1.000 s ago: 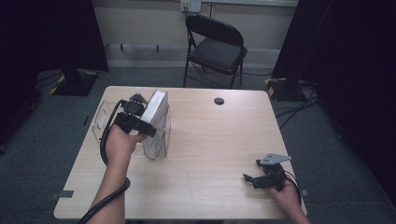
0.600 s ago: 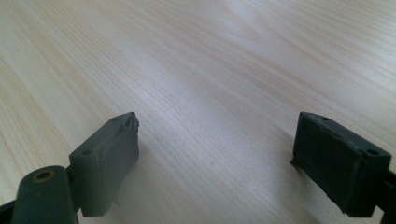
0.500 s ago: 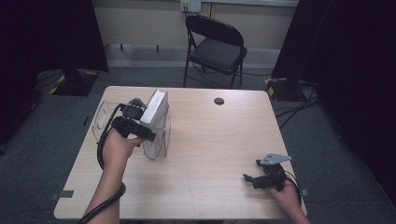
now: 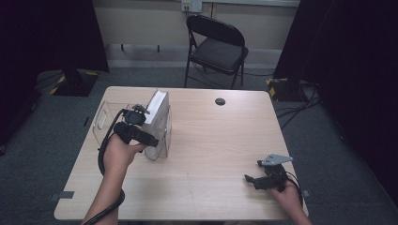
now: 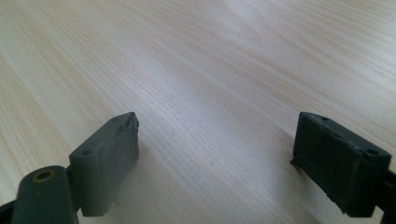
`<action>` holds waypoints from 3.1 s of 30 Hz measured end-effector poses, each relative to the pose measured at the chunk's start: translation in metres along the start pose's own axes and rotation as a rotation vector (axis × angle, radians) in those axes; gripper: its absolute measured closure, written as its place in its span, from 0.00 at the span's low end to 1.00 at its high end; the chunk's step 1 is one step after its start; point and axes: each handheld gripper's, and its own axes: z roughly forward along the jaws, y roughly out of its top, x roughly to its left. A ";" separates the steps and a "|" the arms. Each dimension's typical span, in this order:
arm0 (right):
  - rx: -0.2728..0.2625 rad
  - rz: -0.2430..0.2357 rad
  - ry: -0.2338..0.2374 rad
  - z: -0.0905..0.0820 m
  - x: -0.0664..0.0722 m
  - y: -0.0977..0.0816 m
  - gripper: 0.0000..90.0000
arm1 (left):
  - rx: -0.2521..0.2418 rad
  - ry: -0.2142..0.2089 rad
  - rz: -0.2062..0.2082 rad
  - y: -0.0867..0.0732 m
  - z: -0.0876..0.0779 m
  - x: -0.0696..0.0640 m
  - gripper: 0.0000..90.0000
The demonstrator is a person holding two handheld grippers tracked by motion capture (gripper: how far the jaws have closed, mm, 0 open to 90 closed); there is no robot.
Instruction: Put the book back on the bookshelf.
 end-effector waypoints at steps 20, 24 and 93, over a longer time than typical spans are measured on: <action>0.002 0.001 -0.001 0.000 0.000 0.000 0.15 | -0.030 -0.054 0.009 -0.022 0.010 -0.005 0.08; 0.002 -0.001 0.001 0.000 0.000 0.000 0.15 | -0.036 -0.066 0.009 -0.026 0.012 -0.006 0.08; 0.003 -0.001 0.000 0.000 0.000 0.000 0.15 | -0.061 -0.234 0.059 -0.047 0.075 -0.059 0.08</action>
